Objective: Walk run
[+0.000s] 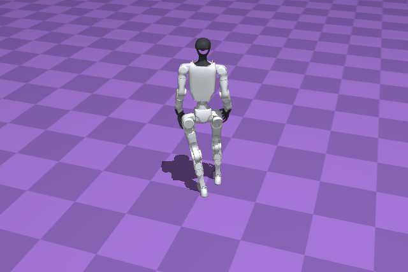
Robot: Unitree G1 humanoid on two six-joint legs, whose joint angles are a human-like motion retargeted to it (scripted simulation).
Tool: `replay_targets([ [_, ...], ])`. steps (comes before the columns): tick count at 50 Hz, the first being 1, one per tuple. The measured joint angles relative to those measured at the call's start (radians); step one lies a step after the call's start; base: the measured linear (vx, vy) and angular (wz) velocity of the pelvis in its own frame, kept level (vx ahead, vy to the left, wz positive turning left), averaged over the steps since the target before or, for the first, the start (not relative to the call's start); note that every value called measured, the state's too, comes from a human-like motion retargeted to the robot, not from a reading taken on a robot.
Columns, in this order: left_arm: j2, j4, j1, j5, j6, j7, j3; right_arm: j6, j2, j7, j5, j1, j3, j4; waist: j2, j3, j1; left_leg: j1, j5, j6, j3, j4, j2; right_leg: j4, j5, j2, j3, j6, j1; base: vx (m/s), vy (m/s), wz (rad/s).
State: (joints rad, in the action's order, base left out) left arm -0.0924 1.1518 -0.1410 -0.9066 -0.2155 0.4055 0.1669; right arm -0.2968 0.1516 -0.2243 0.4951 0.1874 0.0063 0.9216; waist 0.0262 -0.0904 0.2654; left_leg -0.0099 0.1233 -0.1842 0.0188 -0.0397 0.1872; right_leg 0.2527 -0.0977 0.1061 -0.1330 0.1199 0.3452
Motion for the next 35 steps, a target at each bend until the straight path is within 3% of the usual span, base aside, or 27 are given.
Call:
replay_targets([
  [3, 0.015, 0.029, 0.004, 0.008, 0.021, 0.012, 0.021, 0.028, -0.011, -0.009, 0.012, 0.007, -0.003, 0.001, -0.003, 0.010, 0.029, 0.064, 0.039, 0.000, -0.034, -0.003, 0.008, -0.158, 0.027, 0.005, 0.022, -0.016, 0.045, 0.78, -0.34, 0.59],
  [7, 0.017, 0.041, 0.002, -0.020, 0.031, 0.006, 0.022, 0.048, -0.004, -0.018, 0.017, 0.012, -0.002, -0.007, 0.016, -0.001, 0.039, 0.112, 0.082, 0.009, -0.032, -0.014, -0.011, -0.266, 0.074, -0.001, -0.028, 0.014, 0.094, 0.64, -0.31, 0.26],
  [10, 0.019, 0.044, -0.009, -0.043, 0.028, -0.007, 0.002, 0.039, -0.004, -0.020, -0.010, 0.020, -0.007, -0.021, 0.031, -0.009, 0.066, 0.145, 0.094, 0.017, -0.050, -0.035, -0.021, -0.231, 0.075, 0.009, -0.074, -0.018, 0.079, 0.68, -0.37, 0.53],
  [12, 0.014, 0.055, 0.002, -0.063, 0.031, -0.003, -0.006, 0.038, -0.004, -0.023, -0.040, 0.008, -0.018, -0.021, 0.034, -0.028, 0.080, 0.142, 0.069, 0.036, -0.039, -0.067, -0.026, -0.184, 0.037, 0.003, -0.052, -0.071, 0.085, 0.75, -0.45, 0.75],
  [15, 0.016, 0.068, 0.003, -0.078, 0.049, 0.010, 0.009, 0.057, -0.020, -0.008, -0.067, 0.014, -0.023, -0.021, 0.047, -0.054, 0.107, 0.143, -0.042, 0.085, -0.040, -0.143, -0.050, -0.174, -0.051, 0.000, -0.076, -0.098, 0.042, 0.78, -0.54, 0.60],
  [18, 0.040, 0.077, 0.002, -0.054, 0.071, 0.005, 0.022, 0.088, -0.027, -0.072, -0.089, 0.015, -0.047, -0.018, 0.042, -0.056, 0.064, 0.100, -0.296, 0.142, -0.045, -0.315, -0.051, -0.131, -0.013, -0.011, 0.019, -0.121, -0.003, 0.90, -0.62, 0.03],
  [20, 0.054, 0.072, 0.007, 0.003, 0.065, -0.019, 0.018, 0.127, -0.008, -0.084, -0.072, 0.004, -0.043, -0.022, 0.009, -0.049, 0.061, 0.029, -0.444, 0.182, -0.011, -0.496, -0.050, -0.128, 0.005, 0.025, -0.047, -0.144, -0.054, 0.58, -0.40, 0.13],
  [22, 0.042, 0.040, 0.006, 0.043, 0.025, -0.071, -0.003, 0.157, 0.017, -0.095, -0.023, -0.004, -0.011, -0.024, -0.026, -0.056, 0.065, -0.062, -0.545, 0.153, 0.072, -0.668, -0.068, -0.142, 0.028, 0.032, -0.044, -0.161, -0.094, 0.52, -0.42, 0.10],
  [25, 0.013, -0.027, -0.003, 0.012, -0.037, -0.168, -0.035, 0.183, 0.031, -0.139, 0.047, -0.015, 0.005, -0.003, -0.041, -0.056, 0.071, -0.179, -0.423, 0.097, 0.097, -0.813, -0.088, -0.157, 0.067, 0.024, -0.070, -0.167, -0.156, 0.54, -0.42, 0.23],
  [28, 0.024, -0.054, 0.000, 0.022, -0.062, -0.205, -0.007, 0.208, 0.023, -0.158, 0.070, -0.011, 0.013, 0.016, -0.076, -0.045, 0.020, -0.264, -0.330, 0.088, 0.128, -0.787, -0.073, -0.178, 0.087, 0.000, -0.030, -0.187, -0.204, 0.54, -0.41, -0.67],
  [32, 0.031, -0.071, 0.013, 0.099, -0.098, -0.186, 0.008, 0.213, 0.013, -0.150, 0.086, 0.010, 0.014, 0.030, -0.082, -0.022, -0.047, -0.332, -0.224, 0.085, 0.137, -0.559, -0.049, -0.194, 0.117, -0.067, 0.016, -0.217, -0.261, 0.55, -0.33, -0.82],
  [35, 0.030, -0.088, 0.023, 0.103, -0.114, -0.184, 0.009, 0.213, 0.011, -0.159, 0.075, 0.019, 0.010, 0.044, -0.055, 0.008, -0.096, -0.343, -0.227, 0.097, 0.162, -0.316, -0.071, -0.196, 0.149, -0.138, 0.048, -0.234, -0.314, 0.56, -0.28, -0.77],
])
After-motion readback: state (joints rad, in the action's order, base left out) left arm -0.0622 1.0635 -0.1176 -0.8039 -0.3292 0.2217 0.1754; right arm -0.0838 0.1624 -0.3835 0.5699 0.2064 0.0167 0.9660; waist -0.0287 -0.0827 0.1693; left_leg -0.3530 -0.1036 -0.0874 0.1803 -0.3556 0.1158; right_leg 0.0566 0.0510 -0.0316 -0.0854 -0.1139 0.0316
